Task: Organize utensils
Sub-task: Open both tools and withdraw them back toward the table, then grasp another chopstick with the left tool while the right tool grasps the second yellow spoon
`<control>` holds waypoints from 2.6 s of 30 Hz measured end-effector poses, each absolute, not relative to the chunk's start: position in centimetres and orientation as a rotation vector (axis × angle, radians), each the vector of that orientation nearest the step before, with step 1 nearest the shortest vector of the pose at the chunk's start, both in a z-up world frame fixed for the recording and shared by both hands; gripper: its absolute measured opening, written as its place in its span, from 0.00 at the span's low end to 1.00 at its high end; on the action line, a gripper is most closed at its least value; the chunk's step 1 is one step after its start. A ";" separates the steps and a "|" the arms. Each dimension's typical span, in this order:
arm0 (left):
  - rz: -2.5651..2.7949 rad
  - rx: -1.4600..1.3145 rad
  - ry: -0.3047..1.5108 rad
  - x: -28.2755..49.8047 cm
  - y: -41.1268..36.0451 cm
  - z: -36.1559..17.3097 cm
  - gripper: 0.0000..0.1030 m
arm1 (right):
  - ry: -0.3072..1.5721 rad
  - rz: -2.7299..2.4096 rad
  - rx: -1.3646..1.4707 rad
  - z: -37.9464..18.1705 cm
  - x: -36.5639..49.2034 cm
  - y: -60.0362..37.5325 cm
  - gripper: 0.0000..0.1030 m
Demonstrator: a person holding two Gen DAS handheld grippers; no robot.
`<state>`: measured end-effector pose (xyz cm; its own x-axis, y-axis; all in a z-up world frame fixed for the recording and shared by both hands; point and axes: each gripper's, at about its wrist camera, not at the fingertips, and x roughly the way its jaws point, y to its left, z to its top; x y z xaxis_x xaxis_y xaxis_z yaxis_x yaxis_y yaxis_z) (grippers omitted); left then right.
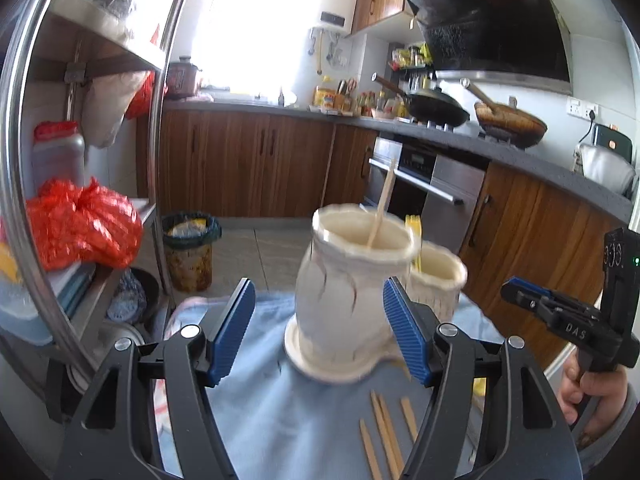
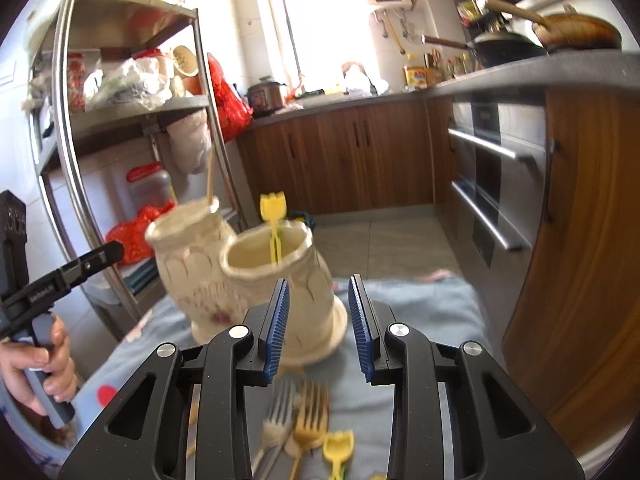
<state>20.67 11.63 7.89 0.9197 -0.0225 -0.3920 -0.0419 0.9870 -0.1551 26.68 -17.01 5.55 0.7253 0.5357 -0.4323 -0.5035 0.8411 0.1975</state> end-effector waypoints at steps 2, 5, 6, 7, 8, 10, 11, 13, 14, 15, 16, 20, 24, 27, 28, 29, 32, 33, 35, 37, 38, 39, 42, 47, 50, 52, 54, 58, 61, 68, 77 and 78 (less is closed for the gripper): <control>0.006 -0.165 0.431 20.2 11.5 7.0 0.64 | 0.516 0.574 0.063 5.0 26.2 -17.3 0.31; 0.006 -0.163 0.450 19.3 11.3 6.1 0.64 | 0.538 0.576 0.062 4.4 25.6 -17.7 0.31; 0.006 -0.161 0.456 19.0 11.2 5.8 0.64 | 0.546 0.578 0.063 4.2 25.5 -17.7 0.31; 0.004 -0.160 0.463 18.8 11.1 5.5 0.64 | 0.555 0.578 0.059 4.0 25.3 -17.8 0.31; 0.002 -0.157 0.473 18.5 11.0 5.1 0.64 | 0.560 0.579 0.052 3.8 25.0 -17.7 0.31; 0.000 -0.151 0.493 18.1 10.8 4.4 0.64 | 0.570 0.581 0.043 3.5 24.6 -17.6 0.31; -0.003 -0.150 0.504 17.9 10.6 4.0 0.64 | 0.580 0.583 0.039 3.2 24.5 -17.7 0.31; -0.003 -0.143 0.525 17.8 10.4 3.5 0.64 | 0.601 0.582 0.027 2.7 24.1 -17.8 0.31; -0.005 -0.138 0.540 17.7 10.3 3.1 0.64 | 0.610 0.580 0.022 2.4 24.0 -17.9 0.31; -0.008 -0.134 0.552 17.6 10.1 2.9 0.64 | 0.621 0.579 0.018 2.2 23.9 -17.9 0.32; -0.012 -0.131 0.564 17.5 10.0 2.6 0.64 | 0.635 0.578 0.012 1.8 23.7 -18.0 0.32; -0.034 -0.107 0.620 17.5 9.2 1.5 0.64 | 0.677 0.583 -0.014 1.0 23.3 -18.0 0.34; -0.058 -0.079 0.653 17.8 8.4 1.1 0.64 | 0.709 0.590 -0.049 0.2 22.8 -17.5 0.34; -0.071 -0.061 0.677 18.0 7.8 0.8 0.63 | 0.737 0.600 -0.060 -0.2 22.7 -17.4 0.35; -0.078 -0.056 0.688 18.0 7.7 0.7 0.63 | 0.750 0.607 -0.061 -0.3 22.7 -17.4 0.35; -0.080 -0.045 0.705 18.0 7.5 0.5 0.62 | 0.760 0.614 -0.062 -0.4 22.7 -17.3 0.36; -0.089 -0.011 0.750 17.9 6.8 0.0 0.58 | 0.806 0.641 -0.074 -0.9 22.9 -17.0 0.37; -0.092 -0.007 0.759 17.9 6.7 -0.2 0.58 | 0.821 0.648 -0.076 -1.0 22.9 -17.0 0.37; -0.102 0.003 0.783 17.8 6.4 -0.5 0.54 | 0.838 0.655 -0.083 -1.2 22.9 -16.8 0.37; -0.112 0.011 0.798 17.7 6.1 -0.8 0.54 | 0.846 0.658 -0.099 -1.3 22.8 -16.5 0.37; -0.119 0.015 0.802 17.6 6.0 -0.9 0.54 | 0.845 0.657 -0.106 -1.3 22.8 -16.5 0.37; -0.124 0.017 0.803 17.5 5.9 -0.9 0.54 | 0.843 0.655 -0.112 -1.3 22.7 -16.4 0.37; -0.132 0.023 0.809 17.5 5.7 -1.1 0.53 | 0.824 0.642 -0.105 -1.1 22.4 -16.7 0.37; -0.137 0.036 0.825 17.6 5.5 -1.6 0.51 | 0.834 0.613 -0.096 -1.3 22.5 -17.6 0.37; -0.138 0.043 0.827 17.5 5.4 -1.6 0.49 | 0.849 0.599 -0.114 -1.7 22.4 -17.7 0.33; -0.142 0.045 0.829 17.6 5.3 -1.6 0.47 | 0.854 0.591 -0.127 -2.0 22.2 -17.8 0.30; -0.148 0.052 0.830 17.6 5.2 -1.6 0.44 | 0.849 0.586 -0.143 -2.1 22.0 -17.7 0.26; -0.150 0.088 0.850 17.5 4.9 -1.9 0.30 | 0.844 0.579 -0.162 -2.1 21.9 -17.7 0.22; -0.158 0.083 0.860 17.2 4.9 -1.9 0.29 | 0.844 0.584 -0.178 -2.1 22.0 -17.6 0.22; -0.193 0.119 0.900 17.4 5.2 -1.7 0.19 | 0.907 0.652 -0.245 -1.7 23.0 -17.4 0.20; -0.330 0.201 1.092 19.6 6.2 -0.8 0.14 | 1.140 0.774 -0.488 -0.9 25.9 -15.0 0.18; -0.340 0.214 1.115 19.8 6.2 -0.8 0.14 | 1.165 0.782 -0.509 -0.9 26.2 -14.7 0.18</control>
<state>19.80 6.24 -0.76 0.3968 -0.1597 -0.9039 0.3715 0.9284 -0.0009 26.18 -14.67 -0.85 0.1853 0.2768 -0.9429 -0.7674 0.6401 0.0371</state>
